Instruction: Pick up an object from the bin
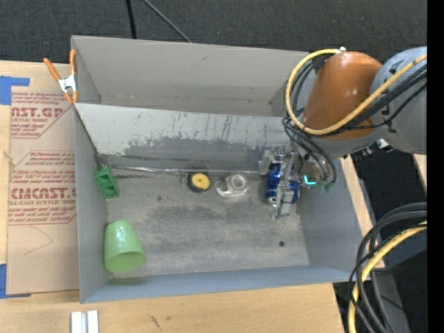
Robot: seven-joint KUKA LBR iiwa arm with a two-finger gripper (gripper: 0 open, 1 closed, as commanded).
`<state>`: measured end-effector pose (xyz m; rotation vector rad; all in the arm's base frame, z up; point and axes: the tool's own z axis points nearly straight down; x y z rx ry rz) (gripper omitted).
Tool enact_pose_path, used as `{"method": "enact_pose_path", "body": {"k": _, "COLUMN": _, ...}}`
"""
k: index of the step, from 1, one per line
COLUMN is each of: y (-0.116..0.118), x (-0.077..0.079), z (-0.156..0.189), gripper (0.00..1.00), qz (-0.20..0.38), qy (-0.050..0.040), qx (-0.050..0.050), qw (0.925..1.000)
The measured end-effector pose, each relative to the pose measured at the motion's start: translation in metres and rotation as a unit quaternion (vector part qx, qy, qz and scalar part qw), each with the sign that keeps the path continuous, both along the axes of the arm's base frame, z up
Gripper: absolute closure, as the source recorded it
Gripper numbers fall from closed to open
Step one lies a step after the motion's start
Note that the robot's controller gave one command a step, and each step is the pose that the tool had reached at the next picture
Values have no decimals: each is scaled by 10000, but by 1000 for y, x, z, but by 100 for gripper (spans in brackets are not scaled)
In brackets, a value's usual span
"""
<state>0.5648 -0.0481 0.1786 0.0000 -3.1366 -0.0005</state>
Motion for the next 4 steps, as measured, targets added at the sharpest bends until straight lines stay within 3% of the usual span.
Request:
{"method": "enact_pose_path", "body": {"k": 1, "y": -37, "x": 16, "z": -114, "gripper": 0, "qz": 557, "qy": -2, "qx": 4, "qw": 9984}}
{"method": "enact_pose_path", "body": {"k": 2, "y": -95, "x": 22, "z": -103, "gripper": 0, "qz": 563, "qy": -45, "qx": -14, "qw": 9984}}
{"method": "enact_pose_path", "body": {"k": 3, "y": -91, "x": 23, "z": -104, "gripper": 100, "qz": 586, "qy": -43, "qx": 5, "qw": 9983}}
{"method": "enact_pose_path", "body": {"k": 4, "y": -79, "x": -11, "z": 25, "gripper": 100, "qz": 634, "qy": -74, "qx": -14, "qw": 9980}}
